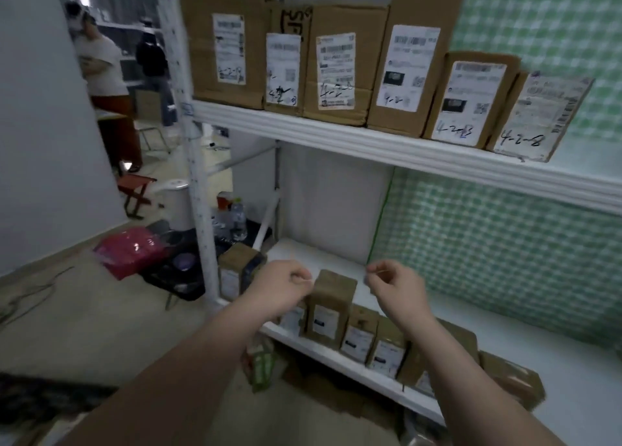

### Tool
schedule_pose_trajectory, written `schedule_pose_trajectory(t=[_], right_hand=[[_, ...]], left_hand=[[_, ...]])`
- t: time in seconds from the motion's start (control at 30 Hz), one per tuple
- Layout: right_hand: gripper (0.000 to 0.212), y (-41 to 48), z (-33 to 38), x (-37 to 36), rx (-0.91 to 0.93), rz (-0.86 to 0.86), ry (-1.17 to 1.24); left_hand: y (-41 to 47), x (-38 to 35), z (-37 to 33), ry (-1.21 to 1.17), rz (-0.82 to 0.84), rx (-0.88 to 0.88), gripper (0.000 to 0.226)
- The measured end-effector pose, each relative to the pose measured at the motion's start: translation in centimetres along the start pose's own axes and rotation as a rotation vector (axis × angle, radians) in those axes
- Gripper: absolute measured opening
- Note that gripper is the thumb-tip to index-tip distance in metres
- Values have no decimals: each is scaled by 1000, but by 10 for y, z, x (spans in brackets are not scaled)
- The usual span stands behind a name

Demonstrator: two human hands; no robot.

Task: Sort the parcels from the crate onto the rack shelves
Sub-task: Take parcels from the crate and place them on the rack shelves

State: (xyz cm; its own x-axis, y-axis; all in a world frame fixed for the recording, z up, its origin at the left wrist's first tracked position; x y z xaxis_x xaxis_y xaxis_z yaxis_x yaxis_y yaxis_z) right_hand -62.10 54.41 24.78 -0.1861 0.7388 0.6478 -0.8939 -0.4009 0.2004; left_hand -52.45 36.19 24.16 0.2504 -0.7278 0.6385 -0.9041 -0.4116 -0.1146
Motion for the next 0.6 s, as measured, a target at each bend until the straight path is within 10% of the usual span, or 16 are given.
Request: schedule_pose_trajectory(t=[0.6], right_hand=[[3,-247,142,-423,14,984,-30]], left_hand=[[-339,185,426,-157,-509,866,10]])
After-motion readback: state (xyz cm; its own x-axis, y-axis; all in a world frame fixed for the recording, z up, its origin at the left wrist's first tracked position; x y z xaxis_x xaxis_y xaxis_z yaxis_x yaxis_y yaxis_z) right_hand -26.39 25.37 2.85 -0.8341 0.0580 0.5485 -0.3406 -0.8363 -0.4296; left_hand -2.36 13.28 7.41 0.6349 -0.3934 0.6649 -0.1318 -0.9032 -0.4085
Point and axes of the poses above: each hand's wrist, its own y-axis towards the middle knuckle, its own x-axis out of the back of the hand, z = x × y, the point moved 4 cm from there along y, towards the middle knuckle, and after that the axes turned 5 degrees about x, right-handed, at the moved point
